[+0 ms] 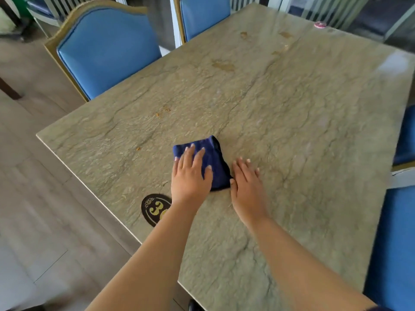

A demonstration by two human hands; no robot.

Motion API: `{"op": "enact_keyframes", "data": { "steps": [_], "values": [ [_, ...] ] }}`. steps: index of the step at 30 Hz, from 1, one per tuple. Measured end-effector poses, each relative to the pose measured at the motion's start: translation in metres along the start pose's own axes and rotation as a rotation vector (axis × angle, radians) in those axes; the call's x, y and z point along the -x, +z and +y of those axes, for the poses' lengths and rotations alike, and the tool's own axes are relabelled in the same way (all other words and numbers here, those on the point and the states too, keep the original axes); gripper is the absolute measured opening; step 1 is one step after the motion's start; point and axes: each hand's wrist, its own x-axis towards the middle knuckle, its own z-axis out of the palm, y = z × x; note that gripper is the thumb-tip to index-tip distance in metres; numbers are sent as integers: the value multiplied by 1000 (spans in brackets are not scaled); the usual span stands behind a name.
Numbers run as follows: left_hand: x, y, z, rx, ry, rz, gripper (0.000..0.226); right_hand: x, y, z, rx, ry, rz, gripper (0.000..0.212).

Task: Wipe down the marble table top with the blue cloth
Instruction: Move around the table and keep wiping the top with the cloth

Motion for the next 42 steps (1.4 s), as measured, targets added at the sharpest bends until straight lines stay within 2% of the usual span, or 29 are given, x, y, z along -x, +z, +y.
{"op": "enact_keyframes", "data": {
  "steps": [2,5,10,14,16,18,22,27,29,33,37,39,42],
  "values": [
    [-9,14,10,-173,25,-86,73,-4,0,-2,22,23,-5,54],
    [-36,18,-1,-290,-18,-97,90,-6,1,-4,79,27,-13,56],
    [-65,0,-28,-289,-28,-141,64,-8,1,-4,136,21,-73,61],
    [-14,-12,-39,-125,93,-159,52,-6,2,-6,136,34,-49,54],
    [20,-23,-52,-9,190,-201,52,-5,2,-7,147,40,-24,53],
    [41,-35,-72,25,257,-221,58,-5,1,-9,152,50,-68,57],
    [19,-52,-112,-8,198,-186,55,-1,3,-38,64,161,-77,60],
    [-38,-58,-129,-101,149,-170,53,-5,24,-99,-54,123,-76,53],
    [-40,-60,-133,-92,219,-194,54,-9,33,-118,-104,225,1,49],
    [7,-85,-178,-61,503,-289,53,-8,48,-158,-138,435,117,46],
    [16,-116,-241,-88,731,-404,49,11,61,-199,-48,464,95,49],
    [-10,-119,-253,-115,701,-384,50,20,64,-209,67,443,68,53],
    [-47,-115,-236,-143,488,-321,54,23,64,-210,129,432,41,57]
  ]
}}
